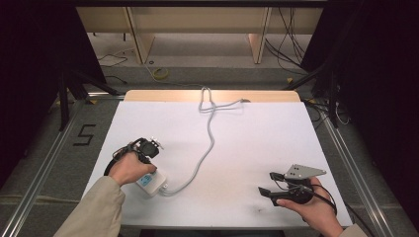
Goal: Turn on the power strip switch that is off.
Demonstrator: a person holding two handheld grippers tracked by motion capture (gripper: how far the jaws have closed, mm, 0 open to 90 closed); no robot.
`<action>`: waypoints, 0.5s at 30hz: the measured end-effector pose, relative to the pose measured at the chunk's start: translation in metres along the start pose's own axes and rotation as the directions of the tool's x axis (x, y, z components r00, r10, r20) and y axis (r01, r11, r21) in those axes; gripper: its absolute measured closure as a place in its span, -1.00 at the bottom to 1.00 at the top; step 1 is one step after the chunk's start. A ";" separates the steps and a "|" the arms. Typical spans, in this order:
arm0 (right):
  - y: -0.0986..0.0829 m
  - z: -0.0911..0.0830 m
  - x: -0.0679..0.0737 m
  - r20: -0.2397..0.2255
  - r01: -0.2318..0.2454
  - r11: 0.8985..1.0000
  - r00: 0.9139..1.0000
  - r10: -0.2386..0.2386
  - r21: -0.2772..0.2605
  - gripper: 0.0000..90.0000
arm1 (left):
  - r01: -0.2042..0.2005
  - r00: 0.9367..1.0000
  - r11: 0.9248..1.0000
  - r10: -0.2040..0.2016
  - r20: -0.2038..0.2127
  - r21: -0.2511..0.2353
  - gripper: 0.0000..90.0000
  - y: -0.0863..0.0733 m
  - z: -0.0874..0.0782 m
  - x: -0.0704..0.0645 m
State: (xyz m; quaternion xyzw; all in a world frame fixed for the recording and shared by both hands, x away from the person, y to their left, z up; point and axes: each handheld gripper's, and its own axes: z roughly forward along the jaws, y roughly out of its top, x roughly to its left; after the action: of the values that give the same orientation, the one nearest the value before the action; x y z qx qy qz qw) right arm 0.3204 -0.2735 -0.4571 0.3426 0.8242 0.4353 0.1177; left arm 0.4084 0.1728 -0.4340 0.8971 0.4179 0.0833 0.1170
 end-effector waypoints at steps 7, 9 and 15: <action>0.000 0.000 0.000 -0.001 -0.001 1.000 1.000 0.001 -0.003 -0.34 | -0.011 1.000 1.000 0.012 -0.028 0.021 1.00 0.003 0.001 -0.004; 0.000 0.000 0.000 -0.001 -0.001 1.000 1.000 0.001 -0.004 -0.34 | -0.013 1.000 1.000 0.014 -0.025 0.026 1.00 0.003 0.001 -0.004; 0.000 0.000 0.000 0.002 0.000 1.000 1.000 0.000 -0.002 -0.34 | -0.016 0.999 0.999 0.017 -0.033 0.033 1.00 0.004 0.002 -0.005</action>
State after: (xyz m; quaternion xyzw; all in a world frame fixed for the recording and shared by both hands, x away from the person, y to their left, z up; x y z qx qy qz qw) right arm 0.3202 -0.2739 -0.4570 0.3428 0.8236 0.4359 0.1187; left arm 0.4083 0.1664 -0.4349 0.9007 0.4138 0.0924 0.0947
